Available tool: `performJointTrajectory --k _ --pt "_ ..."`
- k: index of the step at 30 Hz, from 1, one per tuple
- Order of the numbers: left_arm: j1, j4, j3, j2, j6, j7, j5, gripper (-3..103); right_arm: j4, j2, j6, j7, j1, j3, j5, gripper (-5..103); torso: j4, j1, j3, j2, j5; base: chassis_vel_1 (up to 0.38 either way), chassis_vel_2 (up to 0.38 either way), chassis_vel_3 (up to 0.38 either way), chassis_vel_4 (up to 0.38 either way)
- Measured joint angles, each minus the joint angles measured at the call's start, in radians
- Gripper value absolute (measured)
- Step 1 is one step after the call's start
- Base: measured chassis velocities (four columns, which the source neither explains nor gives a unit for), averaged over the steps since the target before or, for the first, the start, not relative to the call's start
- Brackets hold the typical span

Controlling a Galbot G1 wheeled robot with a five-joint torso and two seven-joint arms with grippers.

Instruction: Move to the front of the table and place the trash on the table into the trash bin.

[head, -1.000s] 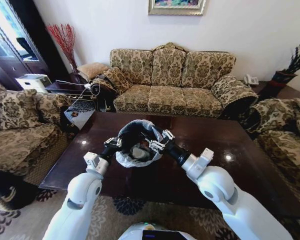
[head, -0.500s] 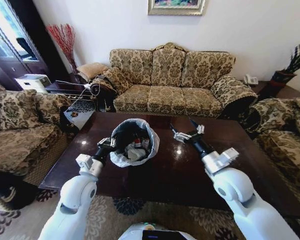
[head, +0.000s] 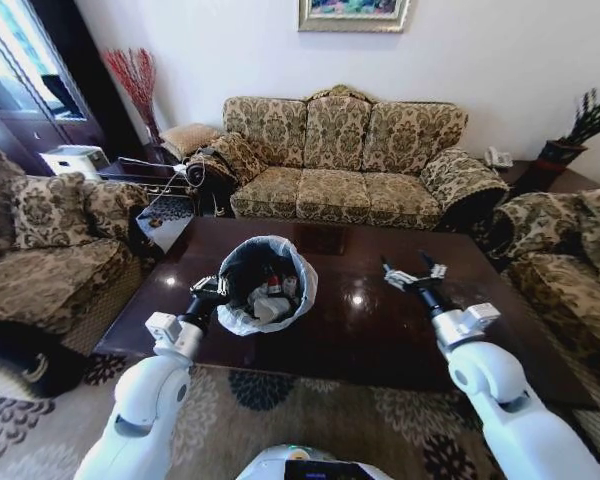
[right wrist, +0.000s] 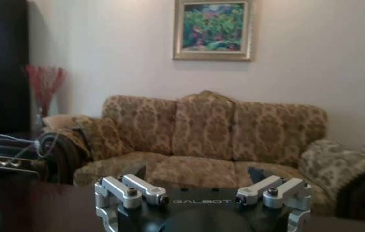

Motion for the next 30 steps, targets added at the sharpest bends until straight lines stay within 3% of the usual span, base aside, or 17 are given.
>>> performJointTrajectory --k 8,18,30 --pt "-0.005 0.001 0.008 0.001 -0.005 0.001 -0.001 4 0.002 0.041 0.016 -0.012 -0.063 0.024 -0.04 100 -0.0002 0.0 0.0 0.0 0.0004 0.319 -0.322 -0.317 0.308" --pt "-0.001 0.001 0.005 0.003 -0.01 0.003 -0.001 4 0.007 0.111 0.071 -0.039 -0.095 -0.031 -0.16 100 -0.0001 -0.001 0.0 0.0 0.0002 0.374 -0.365 -0.37 0.345" --pt "0.007 -0.002 0.002 -0.012 -0.021 0.006 0.001 4 -0.007 0.123 0.095 -0.051 -0.09 -0.058 -0.175 100 0.0002 0.0 0.0 0.0 0.0001 0.33 -0.118 -0.318 0.117"
